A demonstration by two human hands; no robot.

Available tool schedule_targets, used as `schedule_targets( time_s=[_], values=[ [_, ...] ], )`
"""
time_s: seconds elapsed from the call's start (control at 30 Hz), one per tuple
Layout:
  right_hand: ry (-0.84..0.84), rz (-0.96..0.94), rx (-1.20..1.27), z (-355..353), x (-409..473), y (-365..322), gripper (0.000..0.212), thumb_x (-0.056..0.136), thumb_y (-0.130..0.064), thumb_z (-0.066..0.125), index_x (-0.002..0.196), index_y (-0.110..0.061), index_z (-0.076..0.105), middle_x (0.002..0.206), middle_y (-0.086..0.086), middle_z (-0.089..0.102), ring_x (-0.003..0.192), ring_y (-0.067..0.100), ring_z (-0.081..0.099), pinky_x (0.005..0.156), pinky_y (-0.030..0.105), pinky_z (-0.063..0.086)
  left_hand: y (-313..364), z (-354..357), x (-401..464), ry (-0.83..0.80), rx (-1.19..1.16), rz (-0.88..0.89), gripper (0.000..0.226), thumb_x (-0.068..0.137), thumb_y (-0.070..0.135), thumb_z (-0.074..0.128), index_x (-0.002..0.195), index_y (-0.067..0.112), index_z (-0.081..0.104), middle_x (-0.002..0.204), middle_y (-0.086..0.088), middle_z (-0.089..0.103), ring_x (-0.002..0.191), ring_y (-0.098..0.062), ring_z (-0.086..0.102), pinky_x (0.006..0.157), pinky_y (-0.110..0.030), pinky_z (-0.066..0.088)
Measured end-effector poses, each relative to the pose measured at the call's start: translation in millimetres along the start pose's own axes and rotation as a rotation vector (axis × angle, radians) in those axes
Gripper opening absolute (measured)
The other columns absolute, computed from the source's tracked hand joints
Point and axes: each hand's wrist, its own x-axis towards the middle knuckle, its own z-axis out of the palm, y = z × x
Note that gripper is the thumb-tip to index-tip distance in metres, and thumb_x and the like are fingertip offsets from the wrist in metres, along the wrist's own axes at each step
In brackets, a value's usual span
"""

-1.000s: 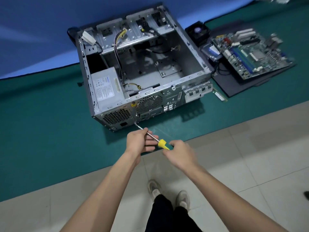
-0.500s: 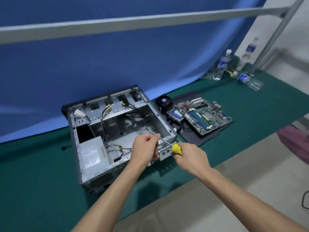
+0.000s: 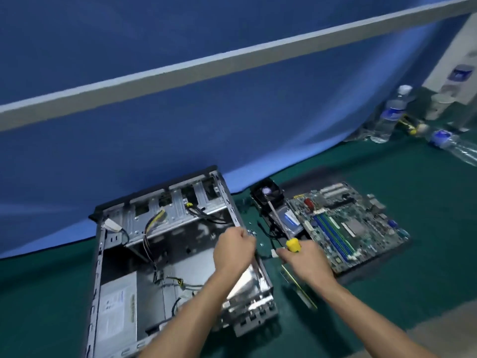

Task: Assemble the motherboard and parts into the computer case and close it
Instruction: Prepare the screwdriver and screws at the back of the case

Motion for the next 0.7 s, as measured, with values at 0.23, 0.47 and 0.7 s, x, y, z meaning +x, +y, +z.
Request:
schedule_targets(
  time_s=[0.23,0.47,0.7],
  values=[
    [-0.094,0.058,0.004,23,74,3,0.036,0.081,-0.028,0.070,0.052,-0.015,0.054,0.051,0.000,0.053,0.054,0.022,0.051,0.052,0.029,0.035,3,30,40,0.158,0.341,0.002,0.030,0.087,0.024,0.050,0.061,0.016,0.036,0.058,0.000,0.052,0.061,-0.025,0.049,0.054,-0.030,0.031],
    [-0.147,0.048,-0.278,56,114,7,0.022,0.089,-0.034,0.060,0.073,-0.019,0.056,0.069,0.000,0.060,0.068,0.025,0.058,0.056,0.028,0.040,-5,46,47,0.315,0.403,0.020,0.039,0.066,0.005,0.073,0.051,0.016,0.039,0.041,-0.004,0.048,0.038,-0.021,0.032,0.043,-0.024,0.022],
    [-0.156,-0.009,-0.527,78,120,7,0.011,0.094,-0.020,0.054,0.095,-0.012,0.061,0.092,0.004,0.070,0.076,0.022,0.058,0.065,0.028,0.040,-4,46,47,0.330,0.368,0.067,0.051,0.063,0.003,0.072,0.055,0.022,0.026,0.043,0.006,0.027,0.041,-0.017,0.022,0.044,-0.022,0.020]
  ],
)
